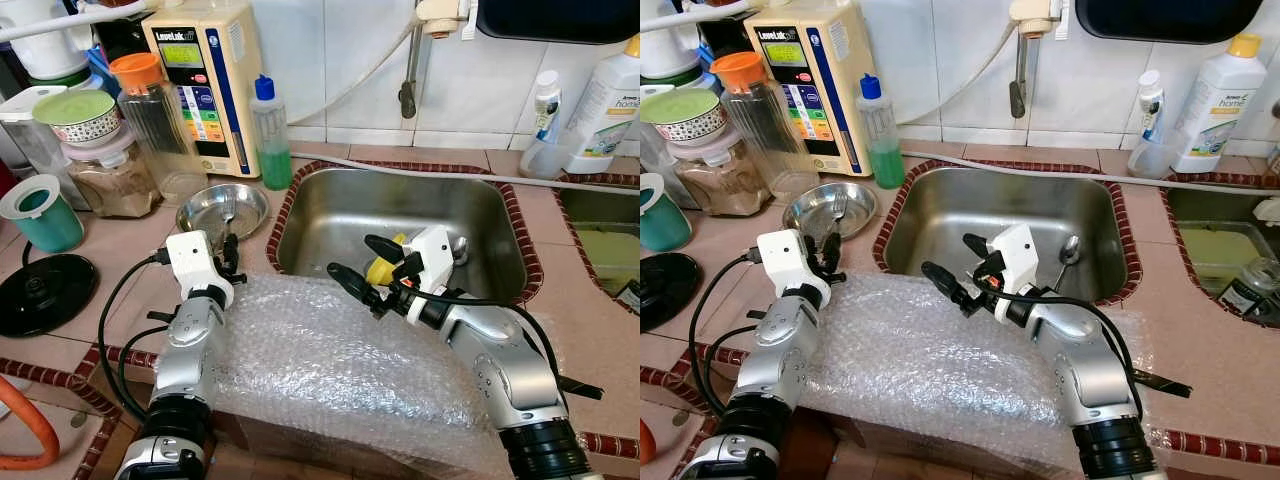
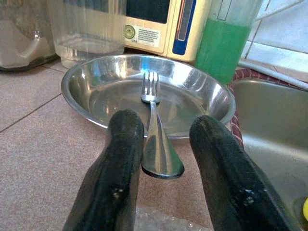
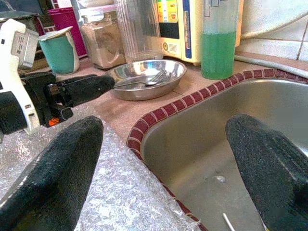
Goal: Kitchen organization
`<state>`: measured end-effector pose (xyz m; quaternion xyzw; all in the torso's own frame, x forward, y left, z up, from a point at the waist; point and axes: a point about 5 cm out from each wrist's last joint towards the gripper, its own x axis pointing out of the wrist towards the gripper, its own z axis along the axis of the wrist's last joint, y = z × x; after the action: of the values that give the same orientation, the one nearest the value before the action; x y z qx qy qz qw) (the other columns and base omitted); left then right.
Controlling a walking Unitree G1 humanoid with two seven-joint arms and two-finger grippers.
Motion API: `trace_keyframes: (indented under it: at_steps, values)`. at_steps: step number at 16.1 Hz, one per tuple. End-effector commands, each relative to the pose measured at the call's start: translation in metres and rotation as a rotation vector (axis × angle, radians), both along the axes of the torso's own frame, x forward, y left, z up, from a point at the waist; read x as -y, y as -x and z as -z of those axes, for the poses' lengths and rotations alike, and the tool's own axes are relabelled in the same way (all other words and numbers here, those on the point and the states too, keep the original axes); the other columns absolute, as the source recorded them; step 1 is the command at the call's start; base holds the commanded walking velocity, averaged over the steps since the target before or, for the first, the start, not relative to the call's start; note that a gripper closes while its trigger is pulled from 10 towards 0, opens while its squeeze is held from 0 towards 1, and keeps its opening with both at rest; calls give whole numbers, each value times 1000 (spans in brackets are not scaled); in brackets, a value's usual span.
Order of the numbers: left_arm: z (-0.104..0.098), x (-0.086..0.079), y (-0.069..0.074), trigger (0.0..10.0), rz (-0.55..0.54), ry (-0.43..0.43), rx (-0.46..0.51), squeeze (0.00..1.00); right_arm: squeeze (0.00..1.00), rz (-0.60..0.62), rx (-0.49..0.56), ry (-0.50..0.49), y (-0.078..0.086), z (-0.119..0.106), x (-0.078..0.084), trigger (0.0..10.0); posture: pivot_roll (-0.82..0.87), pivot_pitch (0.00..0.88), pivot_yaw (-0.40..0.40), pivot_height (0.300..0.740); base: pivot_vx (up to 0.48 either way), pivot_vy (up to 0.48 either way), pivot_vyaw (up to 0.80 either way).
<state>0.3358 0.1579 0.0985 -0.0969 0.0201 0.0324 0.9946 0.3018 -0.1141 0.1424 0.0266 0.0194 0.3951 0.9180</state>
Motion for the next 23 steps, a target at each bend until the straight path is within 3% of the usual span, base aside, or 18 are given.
trace_keyframes:
  at_steps: [1,6,11,12,13,15,18,23]
  values:
    - [-10,-2,-1,0,-8,-25,51,0,498,-10,17,5,1,-5,-2,10000,-34,0,86,740,0,0,0]
    - [-11,0,3,0,-1,-53,77,0,471,-2,14,7,0,-4,-1,10000,-31,0,84,740,0,0,0]
    - [-11,-3,4,0,-13,-64,77,0,353,0,14,11,-1,-4,0,10000,-28,0,82,740,0,0,0]
    - [-14,-6,5,0,-20,-120,98,0,318,-1,15,14,-1,-3,-1,10000,-27,0,82,740,0,0,0]
    - [-18,-5,5,10000,-15,-129,128,1000,294,-2,15,15,-1,-3,-1,10000,-26,0,82,740,0,0,0]
    - [-27,-3,5,10000,0,-133,187,1000,271,-4,16,18,-1,-3,-2,10000,-22,0,82,740,0,0,0]
    - [-28,-4,6,10000,10,-163,201,1000,227,-4,19,19,-2,-3,-3,10000,-23,0,86,740,0,0,0]
    - [-10,-5,15,10000,42,-172,149,1000,224,-5,15,23,0,-1,-3,10000,-25,0,86,740,0,0,0]
